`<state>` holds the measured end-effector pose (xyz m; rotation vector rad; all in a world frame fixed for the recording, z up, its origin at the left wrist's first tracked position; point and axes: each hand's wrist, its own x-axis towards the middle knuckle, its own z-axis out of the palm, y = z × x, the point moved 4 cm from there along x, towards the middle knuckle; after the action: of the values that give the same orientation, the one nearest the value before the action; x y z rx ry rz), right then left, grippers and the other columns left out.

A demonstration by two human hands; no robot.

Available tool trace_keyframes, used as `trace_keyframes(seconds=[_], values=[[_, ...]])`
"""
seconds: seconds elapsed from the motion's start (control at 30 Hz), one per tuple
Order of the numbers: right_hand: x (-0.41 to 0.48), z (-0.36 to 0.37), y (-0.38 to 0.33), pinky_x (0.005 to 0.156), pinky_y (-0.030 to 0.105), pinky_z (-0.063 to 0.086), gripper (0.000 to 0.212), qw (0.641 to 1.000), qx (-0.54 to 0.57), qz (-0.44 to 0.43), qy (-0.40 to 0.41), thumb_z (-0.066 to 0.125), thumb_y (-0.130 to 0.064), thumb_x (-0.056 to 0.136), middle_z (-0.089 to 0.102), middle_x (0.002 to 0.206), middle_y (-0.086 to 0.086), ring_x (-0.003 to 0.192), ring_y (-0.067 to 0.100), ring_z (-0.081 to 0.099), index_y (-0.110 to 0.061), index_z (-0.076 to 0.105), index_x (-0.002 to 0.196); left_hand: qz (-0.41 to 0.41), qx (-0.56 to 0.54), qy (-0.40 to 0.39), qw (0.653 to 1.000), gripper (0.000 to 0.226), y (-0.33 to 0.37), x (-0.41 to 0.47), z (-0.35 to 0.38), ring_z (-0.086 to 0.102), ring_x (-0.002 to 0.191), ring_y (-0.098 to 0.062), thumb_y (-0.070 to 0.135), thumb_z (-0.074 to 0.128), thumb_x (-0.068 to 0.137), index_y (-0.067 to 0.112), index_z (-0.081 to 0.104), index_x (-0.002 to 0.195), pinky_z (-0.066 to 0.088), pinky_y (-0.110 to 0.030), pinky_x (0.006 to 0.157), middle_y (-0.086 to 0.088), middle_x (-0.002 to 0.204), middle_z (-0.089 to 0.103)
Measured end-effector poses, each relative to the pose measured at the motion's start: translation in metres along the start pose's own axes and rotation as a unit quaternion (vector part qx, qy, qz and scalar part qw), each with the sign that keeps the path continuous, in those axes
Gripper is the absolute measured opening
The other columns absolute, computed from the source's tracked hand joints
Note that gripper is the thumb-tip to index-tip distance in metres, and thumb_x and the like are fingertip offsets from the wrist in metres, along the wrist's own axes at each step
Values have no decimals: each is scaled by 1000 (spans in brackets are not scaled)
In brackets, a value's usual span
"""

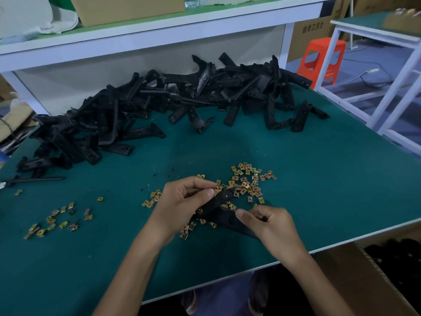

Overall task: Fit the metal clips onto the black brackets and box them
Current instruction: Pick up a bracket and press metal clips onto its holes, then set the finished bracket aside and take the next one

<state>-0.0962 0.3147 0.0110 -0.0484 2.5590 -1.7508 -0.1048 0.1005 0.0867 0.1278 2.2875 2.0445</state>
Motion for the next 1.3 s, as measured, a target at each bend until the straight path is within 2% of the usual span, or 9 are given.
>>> trace_keyframes(seconds=[0.13,0.2,0.4,0.57,0.77,0.87,0.97,1.13,1.3], values=[[1,-2,1,57,31,33,52,999,24,11,-29,70,-73,74,46,51,-10,51,5,42,-23,65,60,2,-23,-20,1000,11,2,0,-2,70,82,-12,20,74,80,22,81,89,55,-20,75,-5,88,78],[0,-2,-1,56,31,33,52,999,20,5,-25,69,-74,71,46,50,-9,51,6,41,-23,64,60,-1,-12,-22,1000,9,3,1,-2,71,83,-14,18,74,83,19,80,89,56,-22,77,-6,90,78],[-3,0,-4,50,24,31,36,998,-59,-15,26,72,-58,83,50,49,-14,49,3,46,-37,61,57,-12,74,37,996,16,-1,-2,2,73,87,-7,11,75,89,26,77,95,56,-22,78,6,90,78],[-5,0,-7,50,26,31,35,996,-76,-22,42,71,-56,85,52,51,-14,50,5,47,-37,60,57,22,166,62,984,40,-7,-13,9,65,101,9,23,86,79,47,69,106,48,-7,81,31,101,69],[-6,1,-8,49,24,30,42,994,-92,-30,51,72,-53,86,50,49,-15,50,5,47,-37,56,52,58,223,86,969,28,-8,-17,17,62,106,12,30,80,86,48,69,104,46,-7,88,31,106,70],[-7,2,-9,49,21,31,43,991,-112,-23,63,71,-57,84,54,53,-19,53,4,52,-32,56,52,79,278,119,950,23,-11,-20,18,51,116,12,32,78,86,41,71,106,32,-1,94,32,113,63],[-10,1,-11,51,25,32,43,991,-112,-22,69,71,-57,85,54,52,-17,52,6,50,-29,57,54,105,319,136,932,26,-11,-21,23,48,108,7,29,77,87,27,72,113,28,1,90,34,106,56],[-27,-14,-12,52,22,33,42,992,-75,-16,97,71,-51,88,54,54,-12,54,8,50,-25,57,57,134,325,95,931,27,-4,-14,41,45,113,11,34,72,90,32,69,117,33,-5,96,34,112,56],[-97,-59,22,68,26,49,35,982,-56,53,170,58,-68,82,64,72,-15,67,-2,60,-34,63,83,224,329,5,917,27,7,-17,116,51,112,-6,40,67,95,24,72,115,36,-22,98,15,115,65]])
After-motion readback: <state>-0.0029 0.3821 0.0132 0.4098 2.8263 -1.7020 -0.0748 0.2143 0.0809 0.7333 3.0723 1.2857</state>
